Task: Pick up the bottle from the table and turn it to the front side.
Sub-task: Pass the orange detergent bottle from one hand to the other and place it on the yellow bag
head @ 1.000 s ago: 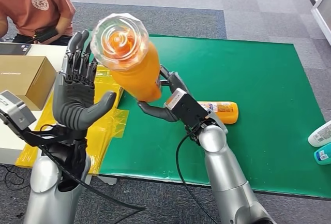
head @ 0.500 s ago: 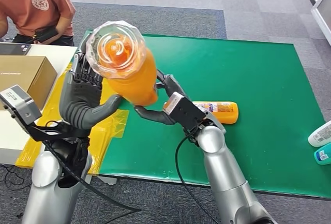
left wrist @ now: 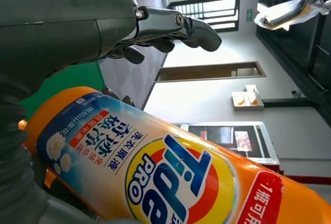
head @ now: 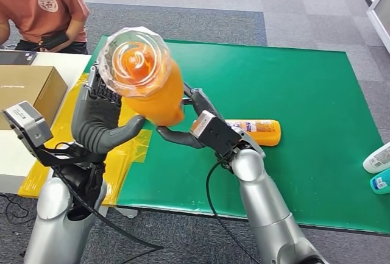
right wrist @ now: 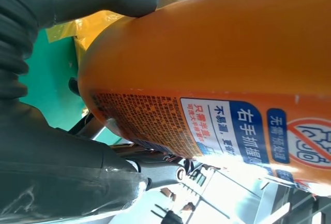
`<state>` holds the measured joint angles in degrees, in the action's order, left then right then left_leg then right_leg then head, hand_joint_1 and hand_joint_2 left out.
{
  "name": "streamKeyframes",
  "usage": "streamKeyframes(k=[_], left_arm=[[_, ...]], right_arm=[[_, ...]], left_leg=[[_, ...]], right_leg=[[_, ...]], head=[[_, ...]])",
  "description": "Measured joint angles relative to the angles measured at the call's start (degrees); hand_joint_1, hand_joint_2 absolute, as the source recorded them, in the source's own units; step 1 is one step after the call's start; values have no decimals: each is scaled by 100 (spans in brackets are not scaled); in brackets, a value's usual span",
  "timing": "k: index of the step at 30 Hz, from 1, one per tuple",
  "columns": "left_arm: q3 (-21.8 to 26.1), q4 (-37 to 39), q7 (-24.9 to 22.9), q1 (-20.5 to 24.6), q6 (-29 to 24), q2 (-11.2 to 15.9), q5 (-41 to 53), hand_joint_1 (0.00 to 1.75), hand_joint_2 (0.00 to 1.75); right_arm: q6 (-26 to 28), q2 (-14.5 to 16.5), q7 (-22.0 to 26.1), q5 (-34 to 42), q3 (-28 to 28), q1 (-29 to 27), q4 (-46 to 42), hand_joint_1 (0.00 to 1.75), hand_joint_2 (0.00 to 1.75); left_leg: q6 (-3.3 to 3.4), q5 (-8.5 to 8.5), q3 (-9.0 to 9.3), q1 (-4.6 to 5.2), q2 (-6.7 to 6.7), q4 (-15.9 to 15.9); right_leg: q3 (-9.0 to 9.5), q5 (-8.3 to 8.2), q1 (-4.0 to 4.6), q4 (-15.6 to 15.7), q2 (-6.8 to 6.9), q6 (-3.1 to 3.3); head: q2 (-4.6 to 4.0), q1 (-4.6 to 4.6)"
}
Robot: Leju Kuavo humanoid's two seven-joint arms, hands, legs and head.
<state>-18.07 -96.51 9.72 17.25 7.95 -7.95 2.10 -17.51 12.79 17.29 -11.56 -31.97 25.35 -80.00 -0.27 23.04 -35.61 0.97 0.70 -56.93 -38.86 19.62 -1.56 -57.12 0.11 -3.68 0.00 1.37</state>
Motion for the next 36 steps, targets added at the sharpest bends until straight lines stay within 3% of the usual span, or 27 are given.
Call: streamKeyframes(k=[21,36], left_arm=[[-532,578,-210,695,370,431,-119,0,175],[-704,698,-211,855,388,665,-138,0,175]], right_arm=[[-9,-161,81,98,-223,15,-70,175,175],[-9,-192,101,125,-244,17,-70,175,175]], left_leg=[[-3,-4,0,0,0,0],[-3,-5,-1,0,0,0]], right_leg=[[1,-5,0,0,0,5],[0,-5,0,-1,0,5]], head=[[0,0],[0,-1]])
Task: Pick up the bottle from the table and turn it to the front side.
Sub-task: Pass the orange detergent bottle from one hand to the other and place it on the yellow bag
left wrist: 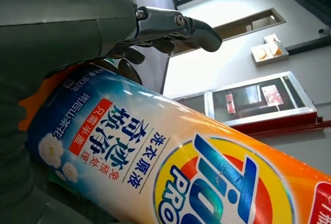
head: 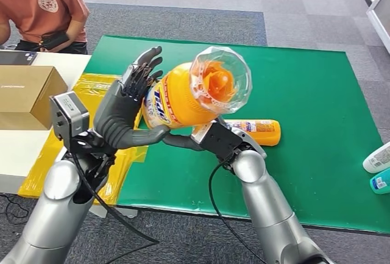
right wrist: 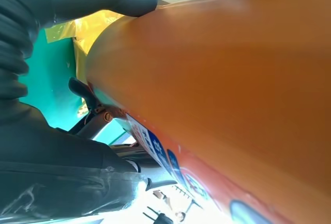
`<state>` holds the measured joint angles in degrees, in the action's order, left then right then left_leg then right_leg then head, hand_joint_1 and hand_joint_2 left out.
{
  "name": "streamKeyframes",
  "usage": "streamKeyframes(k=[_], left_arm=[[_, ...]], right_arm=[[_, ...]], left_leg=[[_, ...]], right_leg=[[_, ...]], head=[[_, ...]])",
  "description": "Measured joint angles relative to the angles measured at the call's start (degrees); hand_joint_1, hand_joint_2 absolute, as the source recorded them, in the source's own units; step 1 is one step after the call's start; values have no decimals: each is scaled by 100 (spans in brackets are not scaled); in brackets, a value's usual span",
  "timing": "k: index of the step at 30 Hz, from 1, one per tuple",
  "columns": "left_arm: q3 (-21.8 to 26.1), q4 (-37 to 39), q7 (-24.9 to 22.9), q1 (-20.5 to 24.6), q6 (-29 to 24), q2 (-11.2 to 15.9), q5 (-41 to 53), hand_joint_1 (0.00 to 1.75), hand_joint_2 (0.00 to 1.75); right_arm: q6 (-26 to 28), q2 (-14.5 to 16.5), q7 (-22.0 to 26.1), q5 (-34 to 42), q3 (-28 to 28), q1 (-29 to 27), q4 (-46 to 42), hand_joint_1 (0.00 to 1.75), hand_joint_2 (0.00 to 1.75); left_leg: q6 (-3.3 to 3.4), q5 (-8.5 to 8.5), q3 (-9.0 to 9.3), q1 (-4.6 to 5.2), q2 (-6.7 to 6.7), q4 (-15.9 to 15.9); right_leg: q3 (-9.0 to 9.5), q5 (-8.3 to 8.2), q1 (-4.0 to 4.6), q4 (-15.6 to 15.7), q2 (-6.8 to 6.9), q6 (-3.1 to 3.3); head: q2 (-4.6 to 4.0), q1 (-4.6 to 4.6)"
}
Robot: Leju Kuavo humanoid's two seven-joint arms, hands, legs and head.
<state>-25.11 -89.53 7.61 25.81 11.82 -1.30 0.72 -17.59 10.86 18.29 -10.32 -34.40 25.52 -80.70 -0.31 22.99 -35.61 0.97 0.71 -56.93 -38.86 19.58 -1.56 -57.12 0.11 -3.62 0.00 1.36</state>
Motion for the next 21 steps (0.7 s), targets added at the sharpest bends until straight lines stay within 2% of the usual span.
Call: streamKeyframes(k=[8,9,12,13,21], left_arm=[[-56,14,0,42,0,69,26,0,175],[-62,15,0,47,0,77,28,30,175],[-79,14,0,54,-7,95,44,161,175],[-85,14,1,55,-13,98,57,175,175],[-107,14,4,78,-75,126,113,175,175]], right_arm=[[0,-1,1,1,-4,1,0,175,175],[0,-1,1,0,-4,1,0,175,175],[0,-3,4,2,-4,0,-1,175,175],[0,-4,4,4,-4,0,-2,175,175],[1,-11,6,15,-5,-8,-37,175,175]], left_leg=[[0,0,0,0,0,0],[0,0,0,0,0,0],[0,0,0,0,0,0],[0,0,0,0,0,0],[0,-1,0,0,0,0]], right_leg=[[0,0,0,0,0,0],[0,0,0,0,0,0],[0,0,0,0,0,0],[0,0,0,0,0,0],[1,-1,0,0,0,-1]], head=[[0,0],[0,1],[0,1],[0,1],[0,1]])
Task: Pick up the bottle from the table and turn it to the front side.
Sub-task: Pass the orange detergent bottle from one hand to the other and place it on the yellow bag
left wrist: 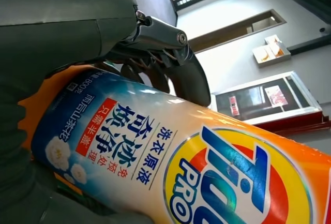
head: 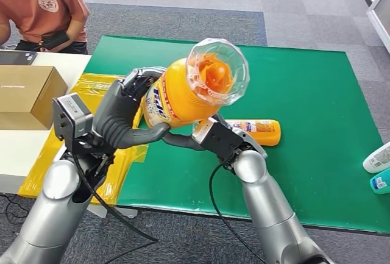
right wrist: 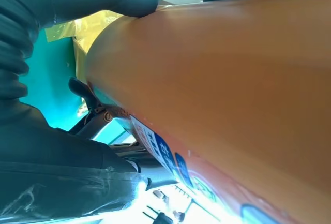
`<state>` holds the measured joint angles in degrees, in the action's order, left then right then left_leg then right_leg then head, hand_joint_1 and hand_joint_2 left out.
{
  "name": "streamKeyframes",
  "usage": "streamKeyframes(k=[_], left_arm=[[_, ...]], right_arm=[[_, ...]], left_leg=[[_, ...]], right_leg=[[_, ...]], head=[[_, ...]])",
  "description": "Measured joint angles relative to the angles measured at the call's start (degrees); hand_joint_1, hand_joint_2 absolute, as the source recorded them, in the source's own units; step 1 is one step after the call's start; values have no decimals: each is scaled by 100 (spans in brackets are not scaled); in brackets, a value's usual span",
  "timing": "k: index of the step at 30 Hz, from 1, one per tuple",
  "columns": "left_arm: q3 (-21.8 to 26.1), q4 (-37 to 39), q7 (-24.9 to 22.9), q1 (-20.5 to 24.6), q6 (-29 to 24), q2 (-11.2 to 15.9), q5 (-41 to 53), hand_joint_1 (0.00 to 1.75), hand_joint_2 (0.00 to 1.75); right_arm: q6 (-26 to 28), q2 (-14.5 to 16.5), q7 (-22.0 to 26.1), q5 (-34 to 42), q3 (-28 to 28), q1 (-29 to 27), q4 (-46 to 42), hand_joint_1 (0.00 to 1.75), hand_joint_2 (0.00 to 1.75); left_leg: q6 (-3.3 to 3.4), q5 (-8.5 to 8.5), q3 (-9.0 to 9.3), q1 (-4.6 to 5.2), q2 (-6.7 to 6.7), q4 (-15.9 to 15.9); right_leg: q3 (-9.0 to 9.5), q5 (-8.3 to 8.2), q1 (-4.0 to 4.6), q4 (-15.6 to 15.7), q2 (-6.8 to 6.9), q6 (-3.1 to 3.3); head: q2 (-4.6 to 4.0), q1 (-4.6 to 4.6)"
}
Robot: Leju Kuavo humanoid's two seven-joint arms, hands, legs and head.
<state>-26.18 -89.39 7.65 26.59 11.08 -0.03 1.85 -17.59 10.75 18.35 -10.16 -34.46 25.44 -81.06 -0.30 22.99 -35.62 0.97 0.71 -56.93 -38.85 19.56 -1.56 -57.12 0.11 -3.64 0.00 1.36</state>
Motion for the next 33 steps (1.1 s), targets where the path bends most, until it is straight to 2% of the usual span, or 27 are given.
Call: streamKeyframes(k=[14,18,33], left_arm=[[0,-7,22,35,-31,26,2,175,175],[9,-26,68,-5,-51,41,-51,175,175],[225,-228,233,-371,-181,129,-138,175,175]], right_arm=[[-3,-17,27,15,-61,-14,-68,175,175],[-1,-21,32,15,-84,-13,-75,2,175],[37,-32,28,-21,-154,-9,-89,0,175]], left_leg=[[3,-2,-2,0,0,0],[3,-2,-2,0,0,0],[2,-3,-3,-1,0,0]], right_leg=[[0,-1,0,0,0,0],[1,-1,0,0,0,0],[0,-1,0,0,0,0]], head=[[0,1],[0,0],[0,1]])
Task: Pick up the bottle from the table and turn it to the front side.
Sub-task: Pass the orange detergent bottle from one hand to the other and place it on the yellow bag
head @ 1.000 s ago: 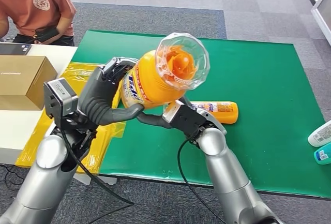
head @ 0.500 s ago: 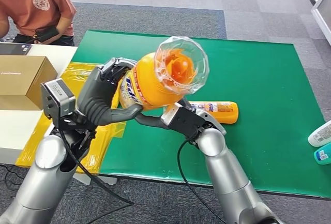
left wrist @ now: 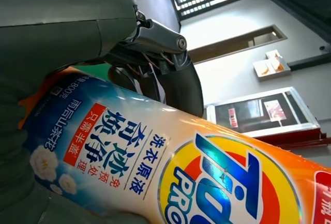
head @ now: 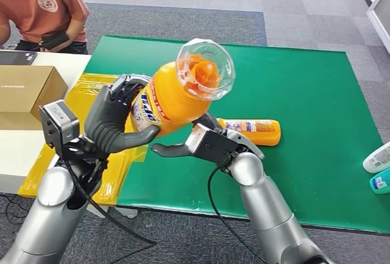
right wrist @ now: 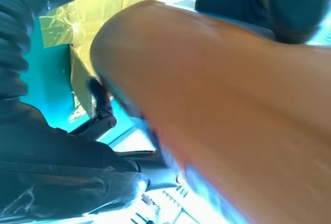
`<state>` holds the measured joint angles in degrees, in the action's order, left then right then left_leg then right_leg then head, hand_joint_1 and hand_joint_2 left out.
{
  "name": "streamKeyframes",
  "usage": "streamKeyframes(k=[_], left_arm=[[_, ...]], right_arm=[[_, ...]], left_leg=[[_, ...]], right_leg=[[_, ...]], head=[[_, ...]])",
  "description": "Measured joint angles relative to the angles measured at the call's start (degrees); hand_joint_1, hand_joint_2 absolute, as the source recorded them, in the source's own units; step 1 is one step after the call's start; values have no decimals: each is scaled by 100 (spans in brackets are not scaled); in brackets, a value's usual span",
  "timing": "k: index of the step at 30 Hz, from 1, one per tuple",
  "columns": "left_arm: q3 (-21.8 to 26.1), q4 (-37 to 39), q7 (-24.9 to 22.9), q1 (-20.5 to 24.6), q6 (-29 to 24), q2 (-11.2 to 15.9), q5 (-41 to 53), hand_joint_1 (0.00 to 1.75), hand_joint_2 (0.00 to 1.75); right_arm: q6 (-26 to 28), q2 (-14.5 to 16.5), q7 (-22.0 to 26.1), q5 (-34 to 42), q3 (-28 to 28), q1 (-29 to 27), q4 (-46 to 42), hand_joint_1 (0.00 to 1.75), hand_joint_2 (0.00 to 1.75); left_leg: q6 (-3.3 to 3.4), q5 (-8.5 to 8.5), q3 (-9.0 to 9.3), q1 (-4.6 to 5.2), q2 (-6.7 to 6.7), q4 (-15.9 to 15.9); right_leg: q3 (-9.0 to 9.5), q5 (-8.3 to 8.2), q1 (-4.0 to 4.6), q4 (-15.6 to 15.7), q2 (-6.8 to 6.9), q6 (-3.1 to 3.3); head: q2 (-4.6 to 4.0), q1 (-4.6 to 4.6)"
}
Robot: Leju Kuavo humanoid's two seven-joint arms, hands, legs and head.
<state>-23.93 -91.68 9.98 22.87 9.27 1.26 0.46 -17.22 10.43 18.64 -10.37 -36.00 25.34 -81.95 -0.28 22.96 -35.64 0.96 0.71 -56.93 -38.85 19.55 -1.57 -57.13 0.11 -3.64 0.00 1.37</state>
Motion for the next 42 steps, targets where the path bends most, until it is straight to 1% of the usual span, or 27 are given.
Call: streamKeyframes(k=[6,11,17,23,28,32,35,38,42], left_arm=[[391,-338,107,-410,-187,93,280,175,175],[780,-681,116,-762,-654,92,1169,175,175],[1256,-1095,10,-1111,-972,-100,2197,175,175],[1557,-1316,-153,-1325,-1172,-245,2899,175,175],[1737,-1367,-161,-1491,-1272,-320,3219,175,175],[1795,-1380,-163,-1544,-1280,-355,3258,175,175],[1837,-1390,-216,-1579,-1342,-378,3479,175,175],[1991,-1381,-298,-1713,-1494,-448,4051,175,175],[2302,-1231,-337,-1886,-1744,-619,4878,175,175]], right_arm=[[106,-12,-52,-44,3,11,0,0,175],[235,-23,-156,-158,39,10,1,0,175],[381,-27,-379,-335,237,11,7,0,175],[410,-27,-526,-402,416,9,5,0,175],[438,-27,-557,-418,510,7,5,0,175],[444,-27,-562,-420,551,7,5,0,175],[454,-27,-571,-431,580,6,5,0,175],[466,-27,-583,-463,617,-6,5,0,175],[463,-27,-595,-526,666,-14,5,0,175]], left_leg=[[-1,-1,0,-3,0,0],[-1,-1,0,-4,0,0],[-1,-1,-1,-3,0,0],[-2,-1,0,-4,0,0],[-4,-2,0,-4,0,0],[-4,-2,0,-4,0,0],[-4,-2,0,-4,0,0],[-4,-2,0,-4,-1,0],[-4,-2,-1,-4,-1,0]], right_leg=[[-2,0,4,0,0,0],[-3,1,4,0,0,1],[-2,1,4,1,0,1],[-3,0,4,0,0,1],[-4,0,5,0,0,1],[-3,0,4,0,0,1],[-2,0,4,0,0,1],[-4,0,4,1,0,2],[-5,0,5,1,0,2]], head=[[0,-1],[0,-1],[0,0],[0,-1],[0,-1],[0,0],[0,0],[0,-1],[0,-1]])
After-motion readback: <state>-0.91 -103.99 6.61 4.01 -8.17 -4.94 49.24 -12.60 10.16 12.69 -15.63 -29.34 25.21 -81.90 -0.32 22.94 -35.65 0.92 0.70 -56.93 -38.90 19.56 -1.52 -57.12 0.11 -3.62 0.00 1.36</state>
